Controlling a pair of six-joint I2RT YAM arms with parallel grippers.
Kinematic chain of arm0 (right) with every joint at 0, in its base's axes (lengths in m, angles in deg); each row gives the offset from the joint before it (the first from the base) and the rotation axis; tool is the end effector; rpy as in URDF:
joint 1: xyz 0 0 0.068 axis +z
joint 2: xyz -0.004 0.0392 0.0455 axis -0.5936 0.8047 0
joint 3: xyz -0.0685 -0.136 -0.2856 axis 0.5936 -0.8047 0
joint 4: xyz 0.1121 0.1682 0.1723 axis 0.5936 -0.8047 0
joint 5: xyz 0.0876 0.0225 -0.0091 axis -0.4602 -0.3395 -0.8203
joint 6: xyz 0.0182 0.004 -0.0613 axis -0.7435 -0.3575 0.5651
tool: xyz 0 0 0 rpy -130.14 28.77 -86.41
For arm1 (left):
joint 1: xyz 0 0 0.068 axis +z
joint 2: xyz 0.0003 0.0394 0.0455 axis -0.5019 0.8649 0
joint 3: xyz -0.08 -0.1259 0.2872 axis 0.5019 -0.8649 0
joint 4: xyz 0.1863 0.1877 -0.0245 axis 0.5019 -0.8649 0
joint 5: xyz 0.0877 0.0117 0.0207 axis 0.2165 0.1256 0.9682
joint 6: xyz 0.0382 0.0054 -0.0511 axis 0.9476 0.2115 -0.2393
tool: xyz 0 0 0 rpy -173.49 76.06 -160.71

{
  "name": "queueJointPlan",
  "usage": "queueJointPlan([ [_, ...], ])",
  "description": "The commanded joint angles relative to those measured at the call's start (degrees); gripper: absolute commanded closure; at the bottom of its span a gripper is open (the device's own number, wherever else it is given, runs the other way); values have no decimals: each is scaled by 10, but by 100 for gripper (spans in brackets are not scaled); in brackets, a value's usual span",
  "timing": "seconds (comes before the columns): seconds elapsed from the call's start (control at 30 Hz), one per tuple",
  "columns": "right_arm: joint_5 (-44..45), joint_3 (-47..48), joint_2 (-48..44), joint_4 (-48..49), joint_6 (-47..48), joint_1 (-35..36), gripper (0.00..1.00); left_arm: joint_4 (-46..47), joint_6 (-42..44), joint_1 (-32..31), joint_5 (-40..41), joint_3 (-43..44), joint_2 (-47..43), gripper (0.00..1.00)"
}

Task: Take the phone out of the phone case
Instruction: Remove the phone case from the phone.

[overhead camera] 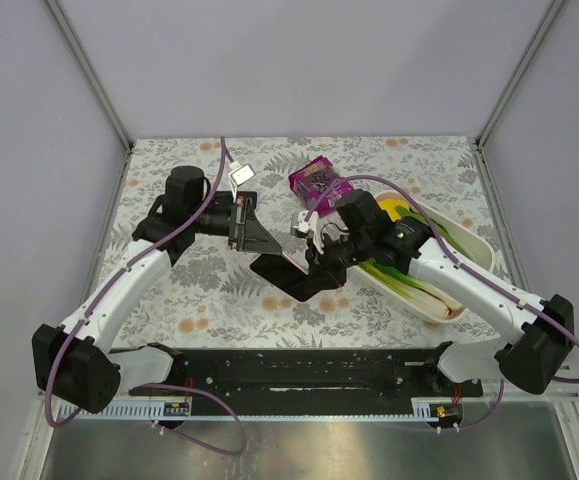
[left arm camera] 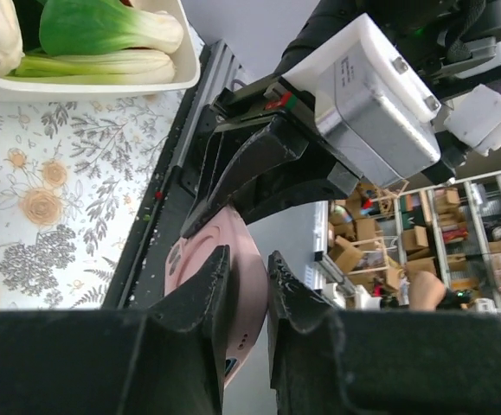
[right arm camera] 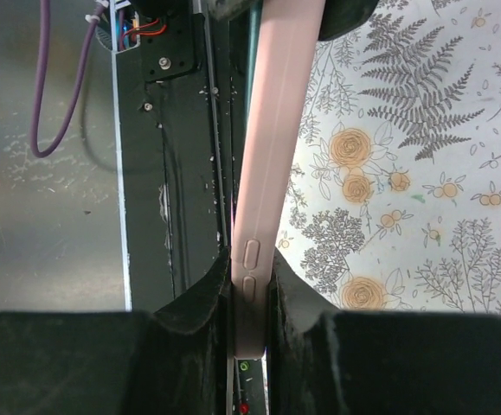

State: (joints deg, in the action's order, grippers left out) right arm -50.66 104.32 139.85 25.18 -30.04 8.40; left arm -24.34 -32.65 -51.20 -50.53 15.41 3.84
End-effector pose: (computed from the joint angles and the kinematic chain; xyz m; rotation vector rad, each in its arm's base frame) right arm 0.1700 0.2157 0.3704 -1.5280 1.7937 1.0863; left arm 0.2120 -0.1306 0.3936 0.6581 2.0560 -1.7312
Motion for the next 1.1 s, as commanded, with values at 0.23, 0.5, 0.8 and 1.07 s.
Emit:
queueJointPlan([
  [0.23,54,96,-10,12,113,38,100,150,-246,43,53,-61,31,100],
  [0.5,68,116,-9,-6,124,49,100,135,-244,44,80,-78,31,100],
  [0.8,66,145,-5,-24,126,54,100,-7,-134,61,165,-43,24,100],
  [1.07,52,138,-8,-26,115,52,100,-35,-48,56,158,-9,9,100],
])
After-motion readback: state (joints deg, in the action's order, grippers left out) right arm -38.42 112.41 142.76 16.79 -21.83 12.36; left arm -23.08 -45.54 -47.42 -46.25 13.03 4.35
